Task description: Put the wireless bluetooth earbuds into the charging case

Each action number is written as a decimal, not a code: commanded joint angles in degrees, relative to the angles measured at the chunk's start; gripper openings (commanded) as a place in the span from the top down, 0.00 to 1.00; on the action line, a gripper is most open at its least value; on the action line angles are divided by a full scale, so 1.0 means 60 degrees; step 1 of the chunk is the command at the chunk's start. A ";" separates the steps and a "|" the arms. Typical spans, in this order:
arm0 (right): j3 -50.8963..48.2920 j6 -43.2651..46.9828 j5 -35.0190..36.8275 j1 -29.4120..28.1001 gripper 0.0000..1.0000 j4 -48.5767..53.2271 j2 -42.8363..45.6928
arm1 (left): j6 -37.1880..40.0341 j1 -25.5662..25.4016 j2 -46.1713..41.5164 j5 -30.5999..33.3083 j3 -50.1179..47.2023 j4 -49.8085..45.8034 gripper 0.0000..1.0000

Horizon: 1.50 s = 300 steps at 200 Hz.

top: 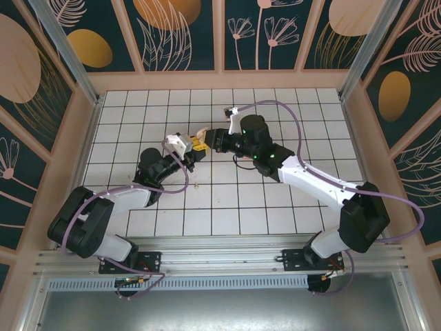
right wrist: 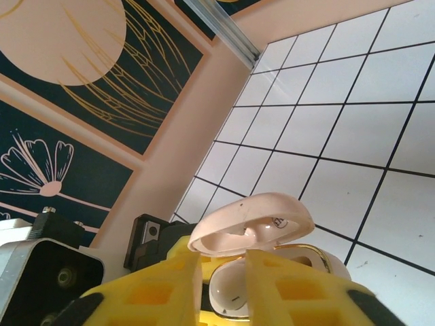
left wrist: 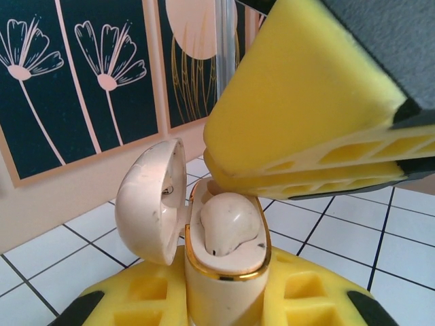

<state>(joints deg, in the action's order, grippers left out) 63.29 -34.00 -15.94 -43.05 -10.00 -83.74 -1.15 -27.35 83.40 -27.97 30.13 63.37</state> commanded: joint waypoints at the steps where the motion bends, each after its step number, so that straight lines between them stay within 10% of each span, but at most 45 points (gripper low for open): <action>1: 0.0070 0.0260 0.0293 0.0143 0.71 0.0052 0.0057 | 0.0106 -0.0085 -0.0402 -0.0195 0.0260 0.0317 0.88; 68: 0.0666 0.0569 0.0229 0.0160 0.66 0.1155 0.0834 | 0.0070 0.0291 -0.0298 0.0746 0.0458 -0.0903 0.89; 157: 0.4095 0.1432 0.0044 0.0187 0.60 0.7599 -0.1869 | -0.2251 0.2797 -0.0280 0.0626 -0.0219 -0.1656 0.91; 300: 0.6497 0.2219 -0.2440 -0.0660 0.58 0.7308 -0.7037 | -0.3925 0.3997 -0.0616 0.1876 -0.0615 -0.2592 0.90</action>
<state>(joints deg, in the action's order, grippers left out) 98.98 -22.83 -26.44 -46.06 35.31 -123.61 -23.49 -4.01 81.67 -18.11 26.44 48.73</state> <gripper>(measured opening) 0.423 0.207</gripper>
